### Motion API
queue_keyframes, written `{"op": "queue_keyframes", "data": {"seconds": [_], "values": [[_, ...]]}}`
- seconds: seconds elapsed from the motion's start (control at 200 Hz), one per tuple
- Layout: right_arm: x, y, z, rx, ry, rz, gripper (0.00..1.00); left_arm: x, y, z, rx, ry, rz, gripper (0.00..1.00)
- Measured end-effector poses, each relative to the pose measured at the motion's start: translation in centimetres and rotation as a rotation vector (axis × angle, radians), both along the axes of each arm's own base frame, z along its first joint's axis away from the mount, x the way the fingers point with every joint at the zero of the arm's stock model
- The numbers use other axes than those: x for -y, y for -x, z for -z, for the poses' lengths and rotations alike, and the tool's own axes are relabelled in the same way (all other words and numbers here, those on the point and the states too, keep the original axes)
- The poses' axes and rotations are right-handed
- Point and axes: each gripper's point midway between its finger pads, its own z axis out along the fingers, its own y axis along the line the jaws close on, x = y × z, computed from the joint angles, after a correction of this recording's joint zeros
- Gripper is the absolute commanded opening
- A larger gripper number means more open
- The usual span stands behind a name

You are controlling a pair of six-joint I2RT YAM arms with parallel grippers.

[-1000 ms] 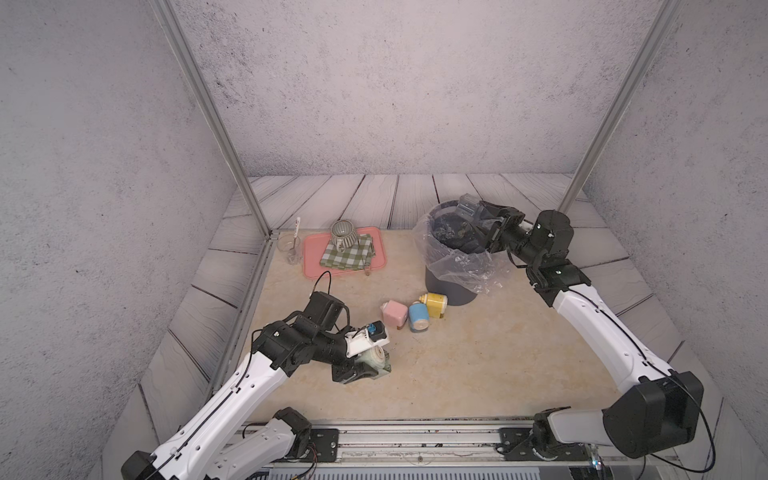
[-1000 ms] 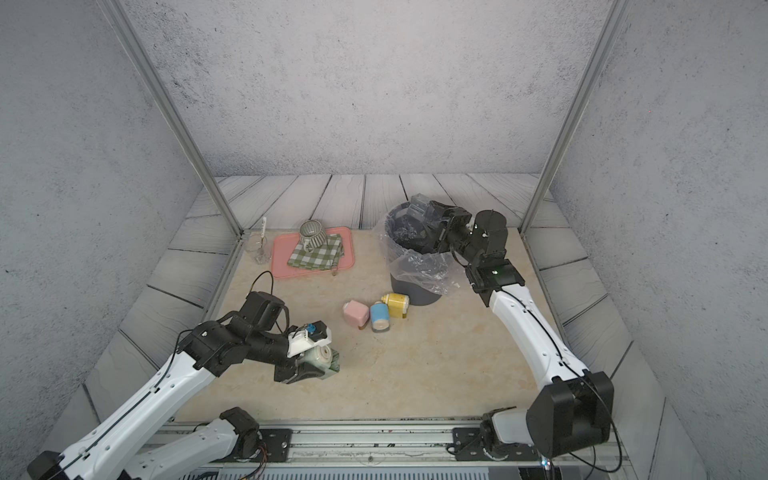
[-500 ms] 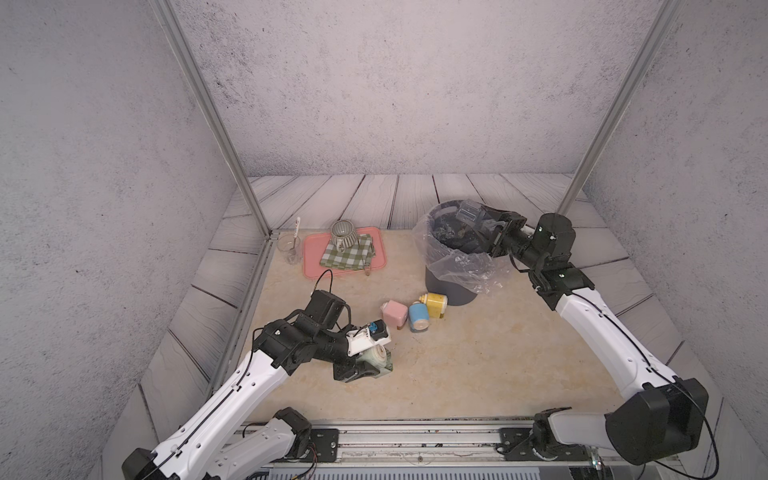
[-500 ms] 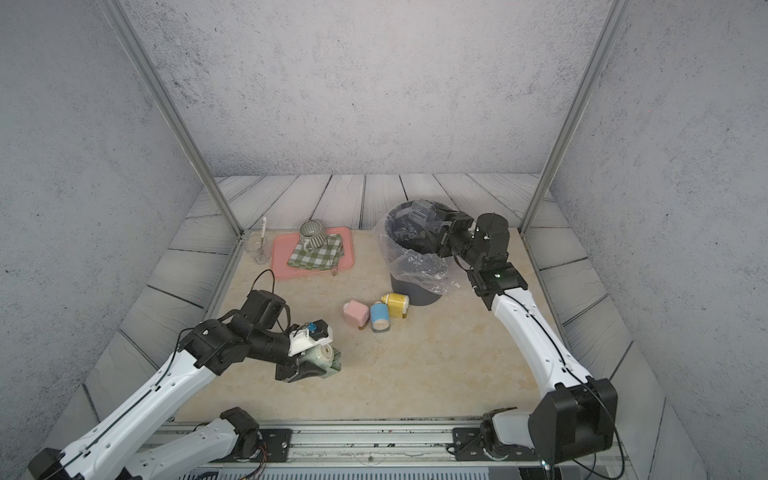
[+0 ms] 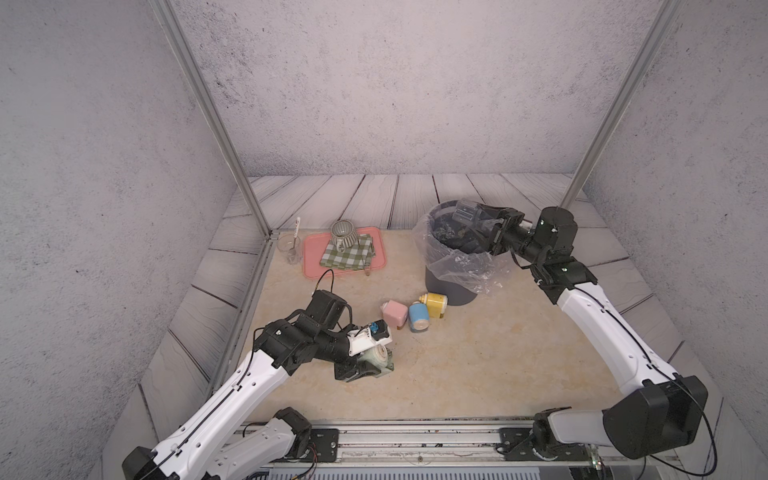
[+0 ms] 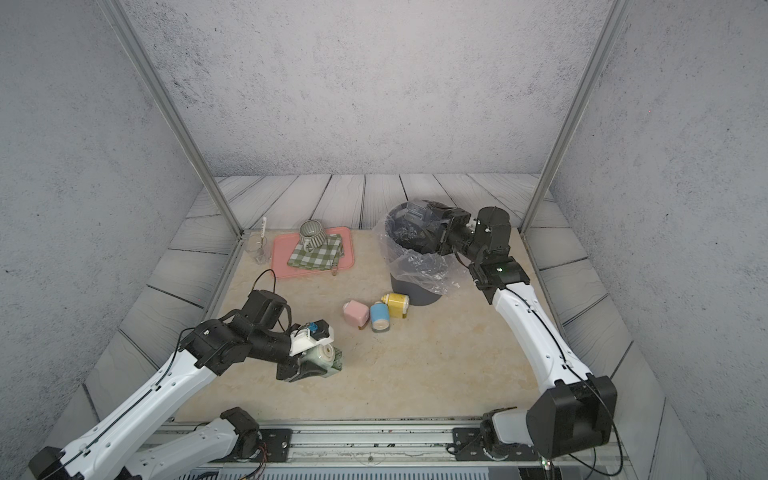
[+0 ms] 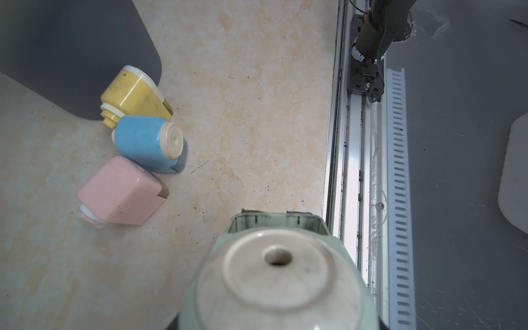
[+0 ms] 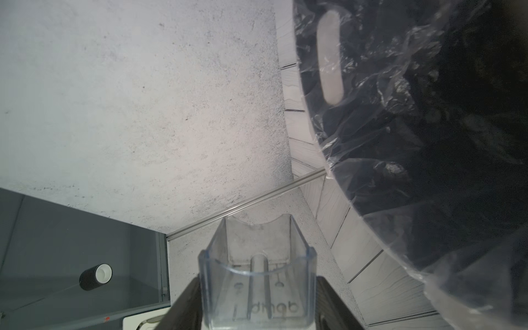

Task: Take out the pencil sharpener tray and clean the shavings
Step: Pour the shavings into the trash bin, then close the container of the pencil sharpener.

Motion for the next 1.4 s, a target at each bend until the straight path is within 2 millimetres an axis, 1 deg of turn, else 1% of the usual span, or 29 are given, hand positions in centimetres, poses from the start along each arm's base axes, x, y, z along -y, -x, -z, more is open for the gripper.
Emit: {"op": "queue_keyframes", "data": {"seconds": [0.06, 0.115, 0.175, 0.215, 0.28, 0.36, 0.46, 0.51, 0.53, 0.58, 0.676, 0.781, 0.816, 0.851, 0.906, 0.986, 1.026, 1.081, 1.166, 1.291, 1.401], "values": [[0.4, 0.0, 1.1, 0.002, 0.075, -0.015, 0.00, 0.0, 0.0, -0.3, 0.006, 0.001, 0.000, 0.00], [0.9, 0.0, 1.6, 0.020, 0.138, -0.029, 0.00, 0.0, 0.0, -0.9, 0.014, 0.004, 0.004, 0.00], [1.3, 0.0, 1.7, 0.054, 0.205, -0.052, 0.00, 0.1, 0.0, -1.6, 0.024, 0.014, 0.008, 0.00], [1.4, -0.1, 1.3, 0.087, 0.247, -0.074, 0.00, 0.2, 0.0, -2.2, 0.026, 0.023, 0.012, 0.00], [1.5, -0.5, 0.1, 0.171, 0.334, -0.108, 0.00, 0.5, 0.2, -3.1, 0.016, 0.038, 0.027, 0.00], [1.6, -0.9, -2.3, 0.314, 0.472, -0.137, 0.00, 1.0, 0.4, -3.9, -0.009, 0.057, 0.048, 0.00], [1.8, 0.0, -5.4, 0.542, 0.650, -0.157, 0.00, 1.5, 0.6, -4.3, -0.053, 0.064, 0.073, 0.00], [1.8, 1.3, -6.6, 0.690, 0.764, -0.159, 0.00, 1.7, 0.7, -4.3, -0.073, 0.065, 0.086, 0.00], [1.9, 1.7, -6.8, 0.731, 0.799, -0.161, 0.00, 1.7, 0.8, -4.3, -0.080, 0.066, 0.091, 0.00], [1.7, 3.7, -7.2, 0.881, 0.922, -0.163, 0.00, 1.9, 0.9, -4.3, -0.098, 0.066, 0.105, 0.00], [0.7, 8.1, -7.2, 1.130, 1.108, -0.202, 0.00, 2.0, 1.2, -4.6, -0.120, 0.061, 0.132, 0.00], [-0.7, 11.9, -7.5, 1.350, 1.230, -0.257, 0.00, 2.0, 1.3, -4.9, -0.127, 0.043, 0.155, 0.00], [-1.3, 13.1, -7.2, 1.419, 1.259, -0.283, 0.00, 1.9, 1.3, -5.0, -0.128, 0.032, 0.161, 0.00], [-1.9, 14.2, -6.4, 1.475, 1.285, -0.316, 0.00, 1.8, 1.3, -4.9, -0.131, 0.019, 0.165, 0.00], [-2.8, 16.2, -4.8, 1.556, 1.308, -0.381, 0.00, 1.5, 1.3, -4.7, -0.138, -0.009, 0.168, 0.00], [-4.1, 19.3, -1.7, 1.659, 1.323, -0.491, 0.00, 0.9, 1.3, -4.5, -0.148, -0.045, 0.165, 0.00], [-4.3, 20.6, -0.3, 1.698, 1.324, -0.538, 0.00, 0.7, 1.2, -4.4, -0.152, -0.059, 0.160, 0.00], [-4.4, 22.1, 0.8, 1.736, 1.320, -0.578, 0.00, 0.3, 1.1, -4.2, -0.152, -0.077, 0.151, 0.00], [-4.2, 23.7, 1.3, 1.782, 1.311, -0.596, 0.00, -0.1, 1.0, -4.1, -0.151, -0.096, 0.144, 0.00], [-4.1, 25.5, 1.1, 1.838, 1.274, -0.589, 0.00, -0.2, 0.9, -4.1, -0.146, -0.100, 0.140, 0.00], [-4.4, 27.0, 0.8, 1.877, 1.205, -0.589, 0.00, 0.1, 0.6, -4.4, -0.129, -0.085, 0.136, 0.00]]}}
